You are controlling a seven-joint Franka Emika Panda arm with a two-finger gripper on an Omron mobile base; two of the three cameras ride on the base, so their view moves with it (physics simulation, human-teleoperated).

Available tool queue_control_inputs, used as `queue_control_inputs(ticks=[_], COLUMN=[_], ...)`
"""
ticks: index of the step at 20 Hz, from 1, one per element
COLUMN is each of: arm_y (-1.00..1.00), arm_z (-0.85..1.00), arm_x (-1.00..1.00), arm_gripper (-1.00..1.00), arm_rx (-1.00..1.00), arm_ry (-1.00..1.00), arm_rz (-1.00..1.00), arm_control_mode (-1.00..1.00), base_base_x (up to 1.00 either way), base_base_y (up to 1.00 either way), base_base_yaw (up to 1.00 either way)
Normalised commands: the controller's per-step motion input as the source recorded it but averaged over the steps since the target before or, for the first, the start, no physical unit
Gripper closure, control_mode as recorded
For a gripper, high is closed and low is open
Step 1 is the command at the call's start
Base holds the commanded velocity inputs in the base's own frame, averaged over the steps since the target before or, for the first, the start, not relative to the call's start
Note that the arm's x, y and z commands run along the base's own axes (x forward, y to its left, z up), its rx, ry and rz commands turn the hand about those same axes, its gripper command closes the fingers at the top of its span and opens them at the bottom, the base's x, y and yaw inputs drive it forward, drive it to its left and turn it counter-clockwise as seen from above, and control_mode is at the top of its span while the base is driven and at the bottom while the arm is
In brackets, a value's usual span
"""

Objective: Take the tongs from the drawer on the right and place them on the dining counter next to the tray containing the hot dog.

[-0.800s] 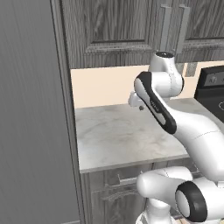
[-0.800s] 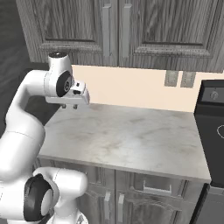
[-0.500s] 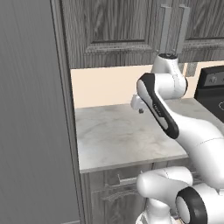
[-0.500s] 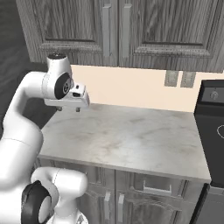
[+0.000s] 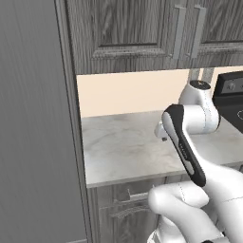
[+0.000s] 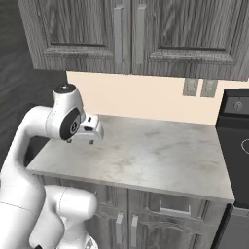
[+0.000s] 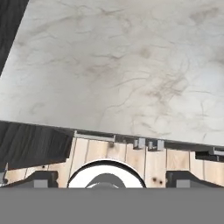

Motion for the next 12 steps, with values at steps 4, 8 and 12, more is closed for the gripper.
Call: queue_control_inputs(ticks=[4,8,12], arm_y=[-0.54,-0.7,-0.79], arm_z=[-0.23,-0.29,-0.31], arm_x=[-0.02,0.0,0.0], arm_gripper=[-1.0,-1.0,-1.0], arm_rx=[0.0,0.07,0.16], arm_ry=[0.0,0.0,0.0], arm_rz=[-0.2,-0.41,-0.51], arm_control_mode=[-1.0,-1.0,-1.0], base_base_x=[0.0,0.0,0.0], base_base_y=[0.0,0.0,0.0], base_base_yaw=[0.0,0.0,0.0])
